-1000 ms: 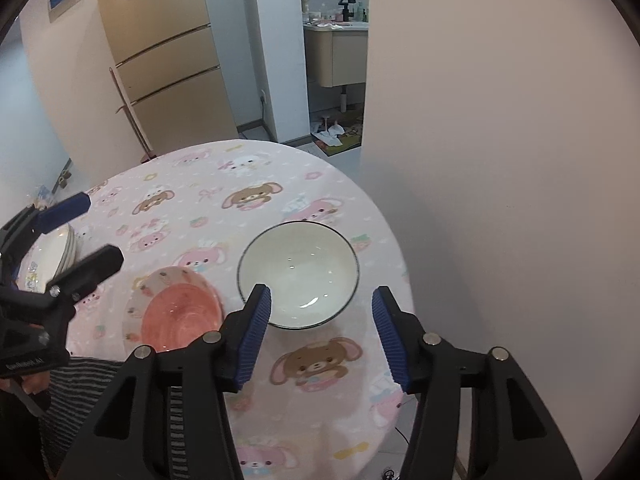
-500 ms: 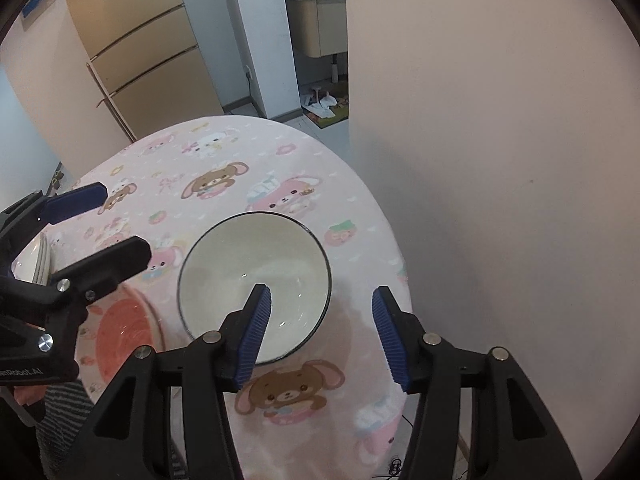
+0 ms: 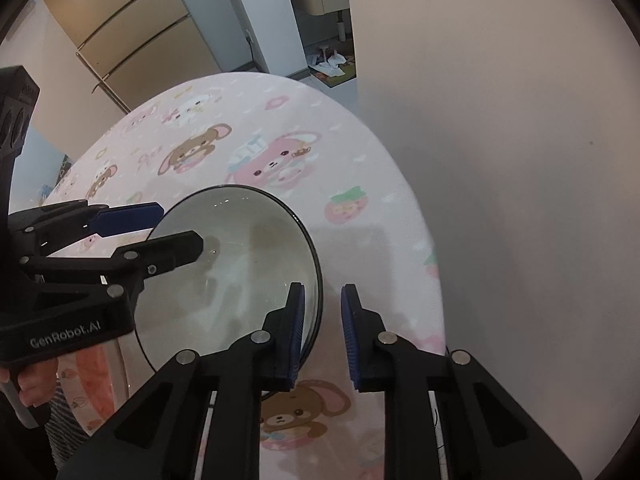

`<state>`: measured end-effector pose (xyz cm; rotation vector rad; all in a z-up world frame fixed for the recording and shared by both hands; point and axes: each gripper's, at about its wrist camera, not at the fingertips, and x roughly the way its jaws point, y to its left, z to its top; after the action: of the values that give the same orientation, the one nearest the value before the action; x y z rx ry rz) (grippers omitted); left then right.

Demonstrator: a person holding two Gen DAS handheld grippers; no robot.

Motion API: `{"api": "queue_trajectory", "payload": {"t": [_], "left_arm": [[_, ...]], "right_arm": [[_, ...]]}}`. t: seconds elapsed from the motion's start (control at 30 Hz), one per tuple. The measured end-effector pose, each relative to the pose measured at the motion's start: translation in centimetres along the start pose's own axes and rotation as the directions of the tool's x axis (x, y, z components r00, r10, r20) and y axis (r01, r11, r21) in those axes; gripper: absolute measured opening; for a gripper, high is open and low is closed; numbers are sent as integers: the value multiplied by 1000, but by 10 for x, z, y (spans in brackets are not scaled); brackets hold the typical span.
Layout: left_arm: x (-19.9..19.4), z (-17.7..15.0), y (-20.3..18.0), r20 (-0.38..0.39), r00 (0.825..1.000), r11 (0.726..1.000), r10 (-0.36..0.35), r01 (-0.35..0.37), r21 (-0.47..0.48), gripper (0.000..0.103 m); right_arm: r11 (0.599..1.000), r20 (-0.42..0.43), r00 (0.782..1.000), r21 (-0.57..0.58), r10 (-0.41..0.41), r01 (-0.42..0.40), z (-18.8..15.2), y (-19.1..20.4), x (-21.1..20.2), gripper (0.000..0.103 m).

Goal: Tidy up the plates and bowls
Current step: 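Move the right gripper to the black-rimmed white bowl and close on its rim, then lift the white bowl with the right gripper and carry it over the pink bowls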

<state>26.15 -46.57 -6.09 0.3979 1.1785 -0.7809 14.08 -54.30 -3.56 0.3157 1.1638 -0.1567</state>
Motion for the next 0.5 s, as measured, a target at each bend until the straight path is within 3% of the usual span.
{"api": "queue_trajectory", "payload": {"t": [0.1,0.17,0.27,0.3,0.33,0.5], "left_arm": [[9,1,-4,-42,999,1000,-7,8,7,52],[15,1,-3,-70,998,1000,-5,5,-8,37],[23,-2,6,-121,989,995,-80,72,-68,32],[24,-4,7,-128,988,994,-90,81,-76,22],[24,-5,8,-125,986,992,-110,101,-74,19],[-2,-11,9,-57,996,995,-67,63,-73,18]], "right_arm": [[1000,-59,998,17,13,-12,1,2,14,15],[1000,-58,998,25,4,-2,2,3,13,14],[1000,-53,999,26,15,-14,0,2,12,13],[1000,-52,999,26,16,-15,-1,2,12,13],[999,-44,999,32,18,-17,-2,2,11,13],[1000,-14,1000,13,-2,2,2,13,-2,10]]}}
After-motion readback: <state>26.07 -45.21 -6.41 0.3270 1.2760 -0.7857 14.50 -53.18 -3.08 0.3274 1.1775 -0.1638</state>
